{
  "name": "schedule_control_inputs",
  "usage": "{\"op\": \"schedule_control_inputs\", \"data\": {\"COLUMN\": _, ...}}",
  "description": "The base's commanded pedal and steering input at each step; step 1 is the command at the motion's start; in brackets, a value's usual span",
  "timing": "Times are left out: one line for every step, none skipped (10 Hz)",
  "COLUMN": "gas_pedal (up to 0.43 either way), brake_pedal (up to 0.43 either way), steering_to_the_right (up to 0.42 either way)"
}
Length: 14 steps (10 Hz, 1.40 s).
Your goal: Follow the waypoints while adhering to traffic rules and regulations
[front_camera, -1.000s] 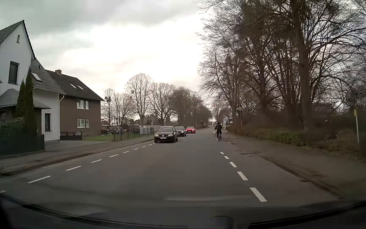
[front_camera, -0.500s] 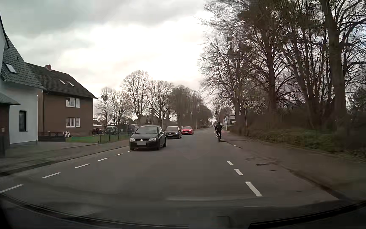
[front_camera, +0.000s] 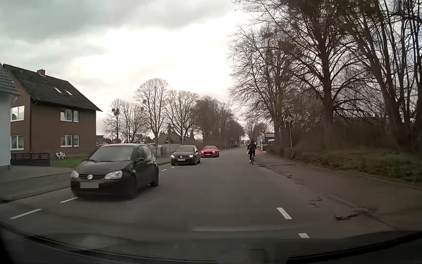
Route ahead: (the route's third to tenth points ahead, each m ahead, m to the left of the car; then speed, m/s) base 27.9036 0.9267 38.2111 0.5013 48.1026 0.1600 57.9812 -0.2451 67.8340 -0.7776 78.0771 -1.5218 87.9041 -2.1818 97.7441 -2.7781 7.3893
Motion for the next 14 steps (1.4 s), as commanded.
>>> {"op": "schedule_control_inputs", "data": {"gas_pedal": 0.098, "brake_pedal": 0.000, "steering_to_the_right": 0.005}}
{"op": "schedule_control_inputs", "data": {"gas_pedal": 0.110, "brake_pedal": 0.000, "steering_to_the_right": 0.005}}
{"op": "schedule_control_inputs", "data": {"gas_pedal": 0.110, "brake_pedal": 0.000, "steering_to_the_right": 0.005}}
{"op": "schedule_control_inputs", "data": {"gas_pedal": 0.110, "brake_pedal": 0.000, "steering_to_the_right": 0.005}}
{"op": "schedule_control_inputs", "data": {"gas_pedal": 0.110, "brake_pedal": 0.000, "steering_to_the_right": 0.005}}
{"op": "schedule_control_inputs", "data": {"gas_pedal": 0.118, "brake_pedal": 0.000, "steering_to_the_right": 0.005}}
{"op": "schedule_control_inputs", "data": {"gas_pedal": 0.118, "brake_pedal": 0.000, "steering_to_the_right": 0.005}}
{"op": "schedule_control_inputs", "data": {"gas_pedal": 0.118, "brake_pedal": 0.000, "steering_to_the_right": 0.004}}
{"op": "schedule_control_inputs", "data": {"gas_pedal": 0.118, "brake_pedal": 0.000, "steering_to_the_right": 0.004}}
{"op": "schedule_control_inputs", "data": {"gas_pedal": 0.118, "brake_pedal": 0.000, "steering_to_the_right": 0.004}}
{"op": "schedule_control_inputs", "data": {"gas_pedal": 0.118, "brake_pedal": 0.000, "steering_to_the_right": 0.004}}
{"op": "schedule_control_inputs", "data": {"gas_pedal": 0.118, "brake_pedal": 0.000, "steering_to_the_right": 0.003}}
{"op": "schedule_control_inputs", "data": {"gas_pedal": 0.118, "brake_pedal": 0.000, "steering_to_the_right": 0.003}}
{"op": "schedule_control_inputs", "data": {"gas_pedal": 0.118, "brake_pedal": 0.000, "steering_to_the_right": 0.003}}
